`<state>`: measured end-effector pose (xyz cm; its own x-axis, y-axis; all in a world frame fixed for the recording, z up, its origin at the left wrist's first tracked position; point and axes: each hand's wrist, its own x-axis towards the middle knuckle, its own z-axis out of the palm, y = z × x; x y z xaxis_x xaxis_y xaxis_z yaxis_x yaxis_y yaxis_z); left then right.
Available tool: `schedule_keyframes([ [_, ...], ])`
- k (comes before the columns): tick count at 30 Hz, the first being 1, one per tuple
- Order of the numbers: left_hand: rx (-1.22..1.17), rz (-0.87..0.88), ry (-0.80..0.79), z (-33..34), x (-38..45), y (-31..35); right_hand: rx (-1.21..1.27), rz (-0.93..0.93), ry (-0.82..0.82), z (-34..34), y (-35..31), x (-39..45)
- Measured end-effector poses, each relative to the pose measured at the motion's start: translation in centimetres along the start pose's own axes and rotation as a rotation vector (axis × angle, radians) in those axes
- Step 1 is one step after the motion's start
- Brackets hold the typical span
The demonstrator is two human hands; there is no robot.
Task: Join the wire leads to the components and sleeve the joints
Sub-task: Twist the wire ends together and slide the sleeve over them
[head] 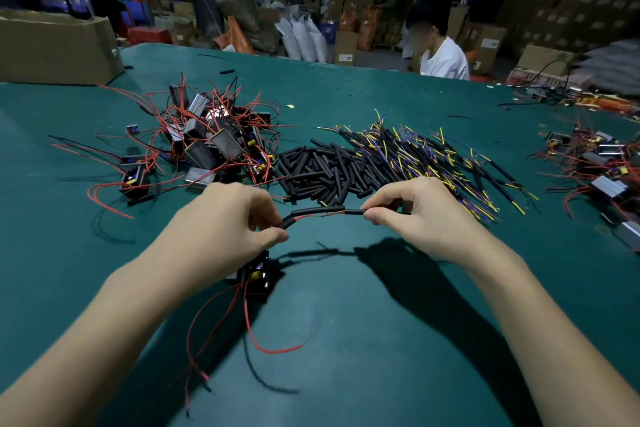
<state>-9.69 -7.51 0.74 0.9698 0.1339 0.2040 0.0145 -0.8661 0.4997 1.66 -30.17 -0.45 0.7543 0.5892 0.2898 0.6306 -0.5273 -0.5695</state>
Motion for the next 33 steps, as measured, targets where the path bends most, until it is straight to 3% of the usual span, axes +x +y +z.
schedule_keyframes([
  [7, 0.005, 0.037, 0.184, 1.7, -1.0, 0.9, 0.023, -0.025, -0.004, 0.1, 0.0, 0.0],
  [15, 0.156, 0.066, 0.201, 2.4, -1.0, 1.4, 0.055, -0.032, -0.006, -0.3, 0.0, 0.0],
  [28, -0.021, 0.086, 0.253, 3.4, -1.2, 1.5, 0.086, -0.031, -0.010, -0.3, -0.3, -0.1],
  [33, -0.085, 0.010, 0.302, 3.9, -1.3, 2.0, 0.059, -0.046, -0.029, -0.2, -0.4, -0.1],
])
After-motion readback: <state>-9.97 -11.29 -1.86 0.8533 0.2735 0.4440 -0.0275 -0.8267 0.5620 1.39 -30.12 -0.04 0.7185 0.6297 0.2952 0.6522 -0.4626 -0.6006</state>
